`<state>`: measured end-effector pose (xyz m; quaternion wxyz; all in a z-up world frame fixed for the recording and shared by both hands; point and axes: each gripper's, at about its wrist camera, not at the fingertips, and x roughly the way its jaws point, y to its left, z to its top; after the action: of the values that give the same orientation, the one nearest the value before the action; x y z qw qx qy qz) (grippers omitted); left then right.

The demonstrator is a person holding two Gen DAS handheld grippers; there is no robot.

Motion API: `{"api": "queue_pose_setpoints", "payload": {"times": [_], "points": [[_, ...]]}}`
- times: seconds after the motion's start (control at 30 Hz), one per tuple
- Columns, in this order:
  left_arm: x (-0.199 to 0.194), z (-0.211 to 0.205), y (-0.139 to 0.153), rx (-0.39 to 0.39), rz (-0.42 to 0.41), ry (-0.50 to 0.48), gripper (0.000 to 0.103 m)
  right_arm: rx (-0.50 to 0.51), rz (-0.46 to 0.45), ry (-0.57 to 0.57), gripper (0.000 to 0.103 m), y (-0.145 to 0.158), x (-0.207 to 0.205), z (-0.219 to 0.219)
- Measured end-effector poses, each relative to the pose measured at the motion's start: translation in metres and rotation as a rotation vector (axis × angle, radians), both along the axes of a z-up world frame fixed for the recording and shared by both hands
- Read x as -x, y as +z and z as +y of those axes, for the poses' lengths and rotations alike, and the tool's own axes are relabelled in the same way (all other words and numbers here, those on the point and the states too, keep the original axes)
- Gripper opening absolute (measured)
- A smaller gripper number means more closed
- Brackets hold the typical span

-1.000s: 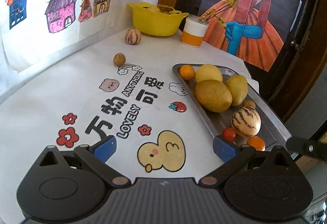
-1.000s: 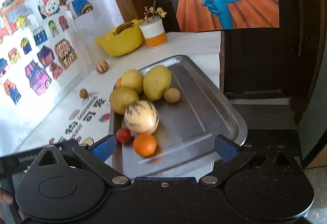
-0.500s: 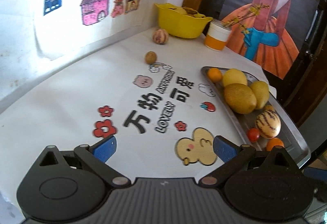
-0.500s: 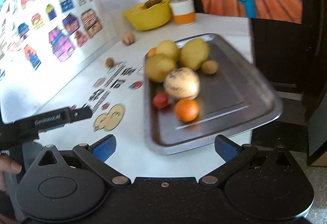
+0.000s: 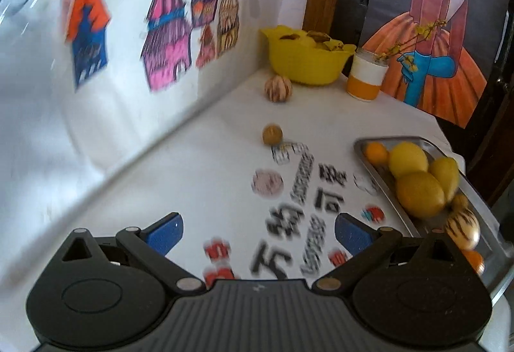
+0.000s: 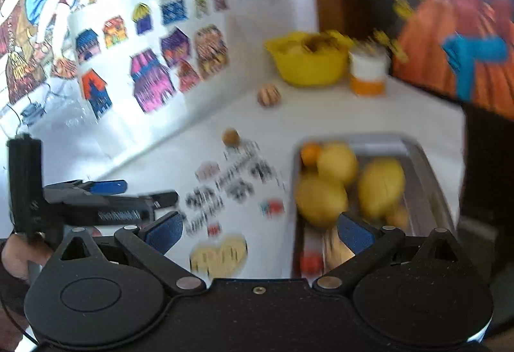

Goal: Organize fruits
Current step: 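Lift both tools from the tray and move them toward the remaining fruits, then grasp the small brown fruit with the left tool while the right tool grasps the second striped melon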

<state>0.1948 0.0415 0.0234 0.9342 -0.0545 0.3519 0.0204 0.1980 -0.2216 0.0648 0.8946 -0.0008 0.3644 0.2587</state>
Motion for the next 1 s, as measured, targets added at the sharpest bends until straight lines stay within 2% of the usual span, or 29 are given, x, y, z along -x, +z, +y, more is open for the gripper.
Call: {"api": "queue_pose_setpoints", "payload": {"times": [0.17,0.33,0.5,0.63,0.8,0.87,1.0], "points": [[-0.034,0.006,0.005,-0.042,-0.012,0.013,0.102,0.051,-0.022,0.085,0.102,0.036,-0.067,0.043],[-0.065,0.013,0.0,-0.057,-0.006,0.025,0.102,0.117,-0.002,0.123,0.102,0.045,-0.136,0.09],[-0.093,0.018,-0.013,-0.068,0.012,0.03,0.102,0.114,0.046,0.161,0.102,0.021,-0.198,0.125],[-0.112,0.018,-0.022,-0.062,-0.008,0.003,0.102,0.09,0.047,0.182,0.102,-0.007,-0.234,0.14],[-0.13,0.008,-0.03,-0.077,-0.032,-0.049,0.102,0.094,0.064,0.17,0.096,-0.045,-0.269,0.152],[-0.137,0.004,-0.033,-0.083,-0.035,-0.06,0.096,0.095,0.08,0.16,0.091,-0.057,-0.281,0.157],[-0.146,-0.003,-0.039,-0.087,-0.028,-0.091,0.084,0.079,0.108,0.157,0.088,-0.074,-0.303,0.172]]}}
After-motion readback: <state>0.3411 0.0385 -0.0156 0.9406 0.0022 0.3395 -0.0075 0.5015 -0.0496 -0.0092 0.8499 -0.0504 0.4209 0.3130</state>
